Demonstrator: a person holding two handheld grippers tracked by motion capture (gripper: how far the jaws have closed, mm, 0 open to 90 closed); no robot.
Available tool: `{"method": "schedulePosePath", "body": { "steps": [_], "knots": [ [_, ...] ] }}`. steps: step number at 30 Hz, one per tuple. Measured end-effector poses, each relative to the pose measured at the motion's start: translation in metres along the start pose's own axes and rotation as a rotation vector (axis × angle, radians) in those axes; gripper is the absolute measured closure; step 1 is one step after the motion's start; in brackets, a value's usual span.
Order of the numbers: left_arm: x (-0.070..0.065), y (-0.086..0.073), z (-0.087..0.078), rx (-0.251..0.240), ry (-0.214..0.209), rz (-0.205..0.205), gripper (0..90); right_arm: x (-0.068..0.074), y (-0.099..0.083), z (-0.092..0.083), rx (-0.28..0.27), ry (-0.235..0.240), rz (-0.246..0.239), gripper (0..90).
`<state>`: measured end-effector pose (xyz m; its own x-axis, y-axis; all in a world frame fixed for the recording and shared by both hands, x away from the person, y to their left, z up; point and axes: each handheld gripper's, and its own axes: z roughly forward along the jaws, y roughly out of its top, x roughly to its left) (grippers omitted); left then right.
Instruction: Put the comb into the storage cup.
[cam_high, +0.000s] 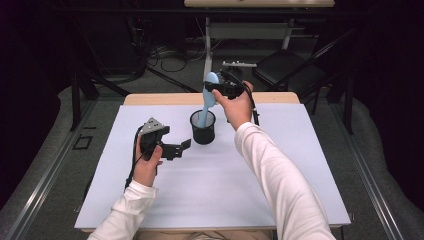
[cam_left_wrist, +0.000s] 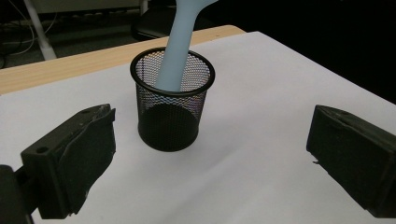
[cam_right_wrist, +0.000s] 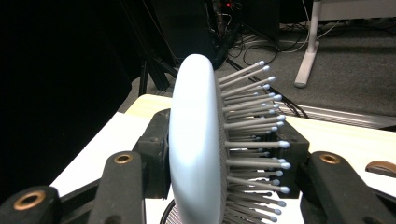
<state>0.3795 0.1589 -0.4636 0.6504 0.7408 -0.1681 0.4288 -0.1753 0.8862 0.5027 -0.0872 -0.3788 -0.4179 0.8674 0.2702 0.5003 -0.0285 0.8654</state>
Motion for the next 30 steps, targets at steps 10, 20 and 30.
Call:
{"method": "schedulePosePath", "body": {
  "steps": [10,20,30],
  "knots": [
    [0.000,0.000,0.000,0.001,-0.001,-0.001,1.5,0.000,-0.004,0.004,0.010,-0.003,-0.007,49.7],
    [0.000,0.000,0.000,0.002,0.000,0.000,1.5,0.001,-0.008,0.007,0.010,-0.008,-0.018,49.6],
    [0.001,0.000,0.000,0.003,-0.001,0.000,1.5,-0.001,-0.015,0.012,0.011,-0.017,-0.028,49.5]
  ]
}}
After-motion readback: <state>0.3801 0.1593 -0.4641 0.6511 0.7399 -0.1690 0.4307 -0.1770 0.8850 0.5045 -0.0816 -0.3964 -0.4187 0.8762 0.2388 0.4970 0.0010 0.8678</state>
